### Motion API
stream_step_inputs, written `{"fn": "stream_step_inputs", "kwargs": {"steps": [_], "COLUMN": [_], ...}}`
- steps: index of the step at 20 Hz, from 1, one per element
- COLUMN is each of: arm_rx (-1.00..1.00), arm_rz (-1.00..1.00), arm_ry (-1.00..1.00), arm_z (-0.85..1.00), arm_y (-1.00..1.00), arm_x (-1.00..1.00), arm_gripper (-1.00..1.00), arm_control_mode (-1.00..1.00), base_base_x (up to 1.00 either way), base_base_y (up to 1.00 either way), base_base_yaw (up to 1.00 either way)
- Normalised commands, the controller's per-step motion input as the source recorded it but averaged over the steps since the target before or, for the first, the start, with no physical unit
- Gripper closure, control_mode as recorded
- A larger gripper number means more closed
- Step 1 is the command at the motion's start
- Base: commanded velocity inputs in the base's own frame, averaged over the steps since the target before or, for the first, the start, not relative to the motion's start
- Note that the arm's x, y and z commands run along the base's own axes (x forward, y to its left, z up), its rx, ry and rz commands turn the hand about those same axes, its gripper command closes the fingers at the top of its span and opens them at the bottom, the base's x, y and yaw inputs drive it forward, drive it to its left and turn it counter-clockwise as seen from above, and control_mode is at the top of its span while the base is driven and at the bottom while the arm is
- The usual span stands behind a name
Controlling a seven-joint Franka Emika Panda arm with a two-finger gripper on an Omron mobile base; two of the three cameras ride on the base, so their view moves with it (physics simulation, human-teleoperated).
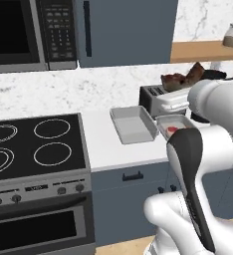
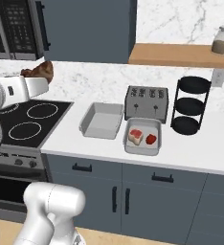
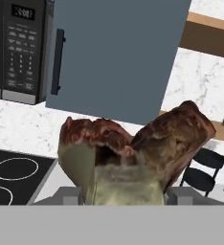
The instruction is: Place one bell pepper and one steak in each tupperware on the nearby counter, to pack two identical lunches.
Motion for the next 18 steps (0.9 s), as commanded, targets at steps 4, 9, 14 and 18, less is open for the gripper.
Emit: {"fn": "stream_step_inputs", "kwargs": {"steps": [4, 9, 14, 18], "arm_rx": [0.0, 0.0, 0.0, 0.0], "arm_rz": [0.0, 0.0, 0.0, 0.0], "arm_ry": [0.0, 0.0, 0.0, 0.0], "arm_z": [0.0, 0.0, 0.0, 0.0], "arm_y": [0.0, 0.0, 0.0, 0.0], "arm_x": [0.0, 0.0, 0.0, 0.0], "arm_gripper": [1.0, 1.0, 1.0, 1.0], "arm_control_mode": [1.0, 1.0, 1.0, 1.0], "base_base_x": [0.18, 0.38, 0.44, 0.28], "base_base_y": [0.08, 0.02, 0.02, 0.08], "base_base_yaw": [0.0, 0.0, 0.0, 0.0]}}
